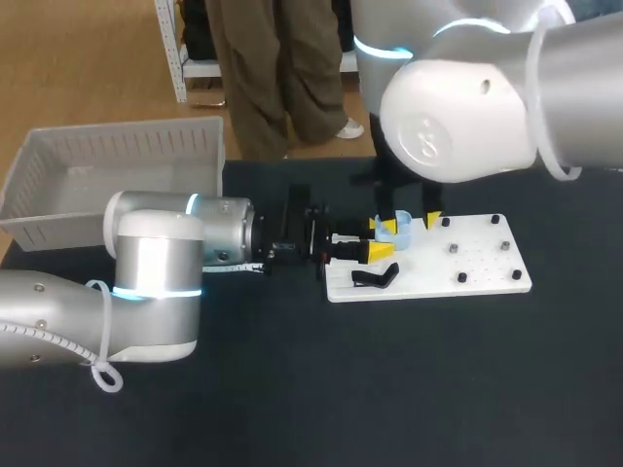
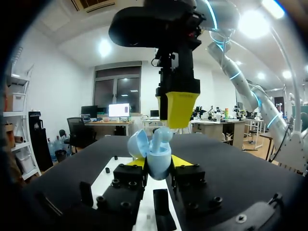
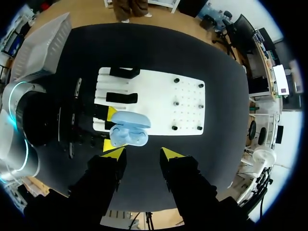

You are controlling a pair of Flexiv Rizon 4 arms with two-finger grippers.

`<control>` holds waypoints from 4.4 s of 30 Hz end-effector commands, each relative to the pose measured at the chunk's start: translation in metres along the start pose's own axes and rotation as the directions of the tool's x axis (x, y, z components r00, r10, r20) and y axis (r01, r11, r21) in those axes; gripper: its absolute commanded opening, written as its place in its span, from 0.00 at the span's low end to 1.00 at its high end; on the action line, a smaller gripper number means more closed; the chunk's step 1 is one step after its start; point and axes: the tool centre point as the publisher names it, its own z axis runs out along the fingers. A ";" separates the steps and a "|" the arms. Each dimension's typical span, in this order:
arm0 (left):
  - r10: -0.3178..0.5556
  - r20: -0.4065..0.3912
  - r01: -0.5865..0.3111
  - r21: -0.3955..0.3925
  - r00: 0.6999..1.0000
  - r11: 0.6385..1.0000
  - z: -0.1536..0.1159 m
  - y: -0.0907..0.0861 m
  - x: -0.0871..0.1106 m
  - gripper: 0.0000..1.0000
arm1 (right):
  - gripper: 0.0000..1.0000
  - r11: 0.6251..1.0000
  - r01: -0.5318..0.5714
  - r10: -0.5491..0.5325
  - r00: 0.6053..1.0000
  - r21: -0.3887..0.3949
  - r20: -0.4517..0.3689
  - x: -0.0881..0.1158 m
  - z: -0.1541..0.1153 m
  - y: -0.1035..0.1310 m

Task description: Pick up each earbud case from the left stands, insert the matching earbuds, close the lid, and place the case in the box.

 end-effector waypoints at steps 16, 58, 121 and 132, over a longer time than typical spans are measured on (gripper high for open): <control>0.002 0.002 -0.002 -0.006 1.000 1.000 0.000 -0.001 0.000 0.00 | 0.46 0.999 -0.042 0.043 0.999 -0.025 0.033 -0.021 -0.019 -0.003; 0.002 0.002 -0.002 -0.006 1.000 1.000 0.000 -0.001 0.000 0.00 | 0.85 0.981 -0.196 0.194 0.974 -0.007 -0.119 -0.027 0.026 -0.029; -0.454 -0.151 0.096 -0.874 0.878 0.477 -0.363 0.158 0.016 1.00 | 1.00 0.942 -0.316 0.328 0.937 -0.110 0.118 -0.020 -0.015 -0.065; -0.342 -0.258 -0.015 -0.816 0.903 0.578 -0.328 0.128 -0.034 1.00 | 1.00 0.942 -0.316 0.328 0.937 -0.110 0.118 -0.020 -0.015 -0.065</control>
